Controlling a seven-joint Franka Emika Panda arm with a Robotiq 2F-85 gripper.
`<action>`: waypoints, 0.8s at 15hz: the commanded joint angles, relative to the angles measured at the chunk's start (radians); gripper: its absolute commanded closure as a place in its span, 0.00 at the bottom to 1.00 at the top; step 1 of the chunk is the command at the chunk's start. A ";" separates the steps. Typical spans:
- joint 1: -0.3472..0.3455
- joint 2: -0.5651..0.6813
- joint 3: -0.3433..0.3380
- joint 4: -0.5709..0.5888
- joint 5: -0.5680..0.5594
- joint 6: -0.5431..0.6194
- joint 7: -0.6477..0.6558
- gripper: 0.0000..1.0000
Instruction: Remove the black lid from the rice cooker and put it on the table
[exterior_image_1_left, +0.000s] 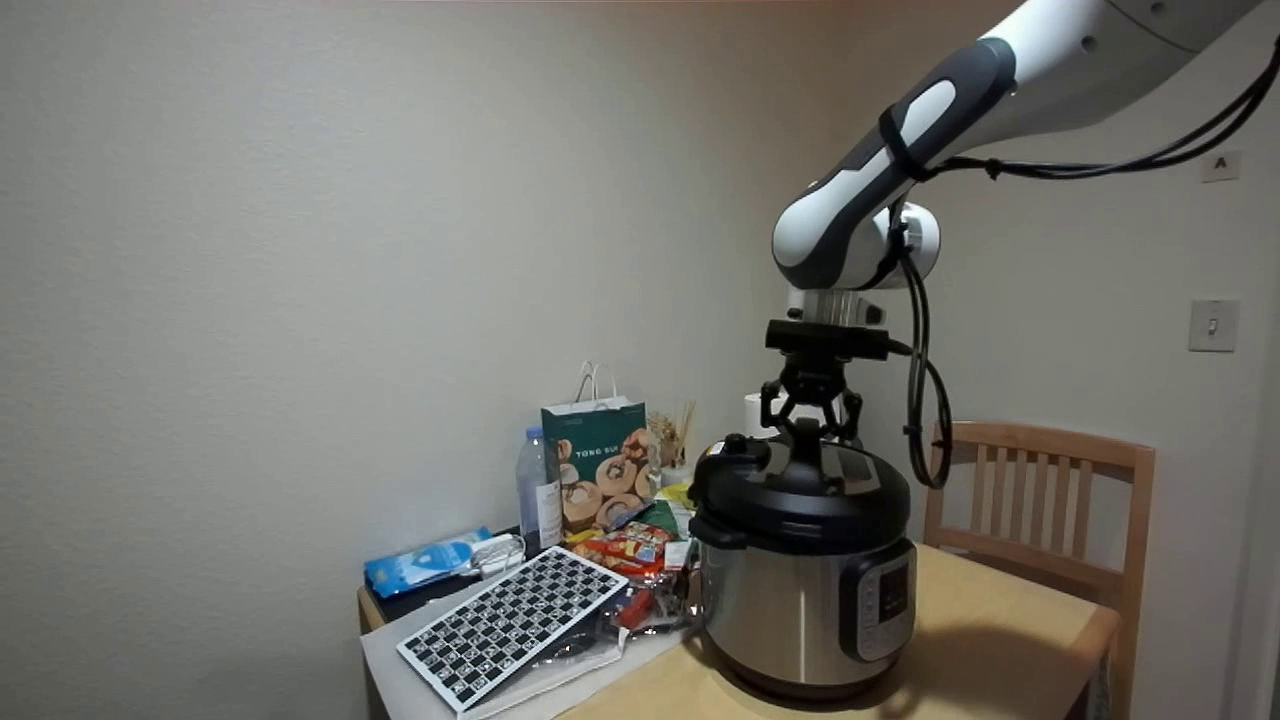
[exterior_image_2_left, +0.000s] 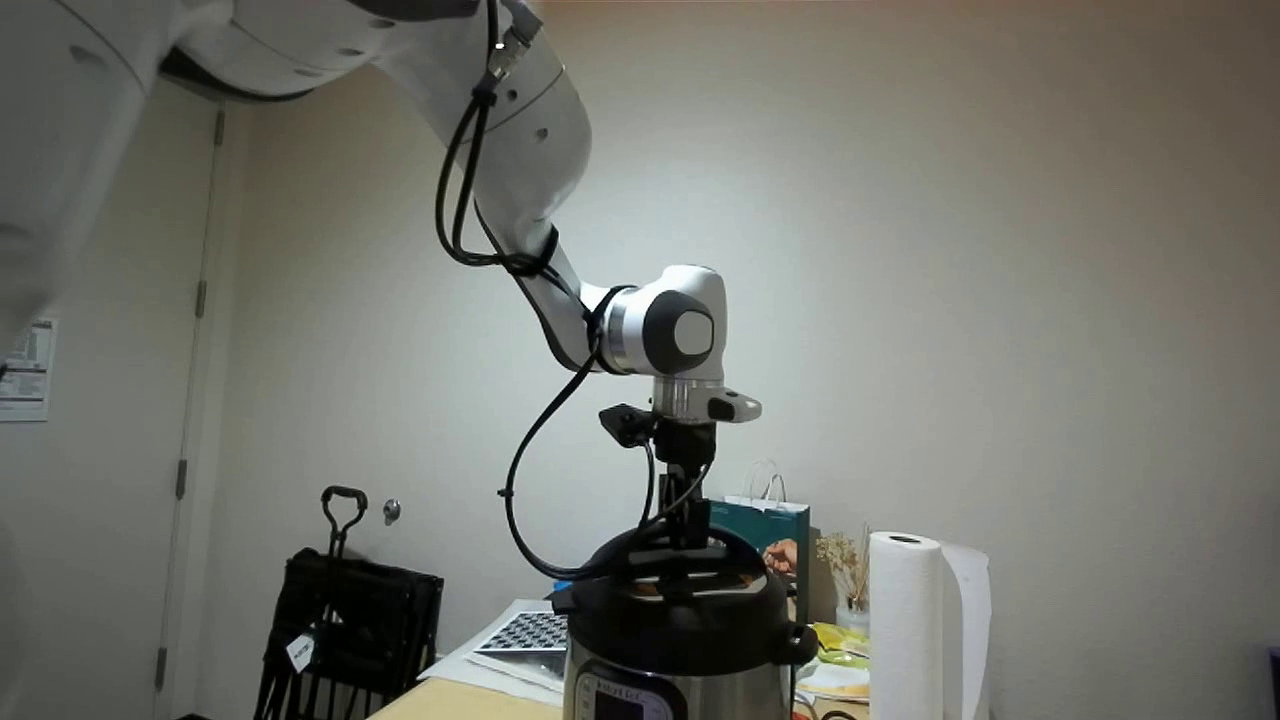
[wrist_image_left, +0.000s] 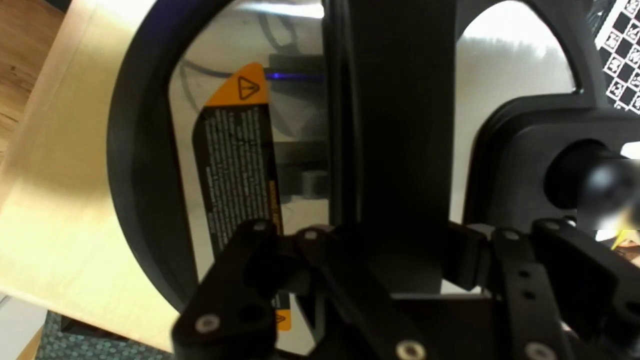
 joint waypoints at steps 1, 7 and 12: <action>0.009 -0.028 -0.014 0.097 -0.099 -0.075 0.076 0.98; 0.037 -0.075 -0.010 0.167 -0.262 -0.242 0.233 0.98; 0.016 -0.139 -0.010 0.100 -0.250 -0.238 0.256 0.98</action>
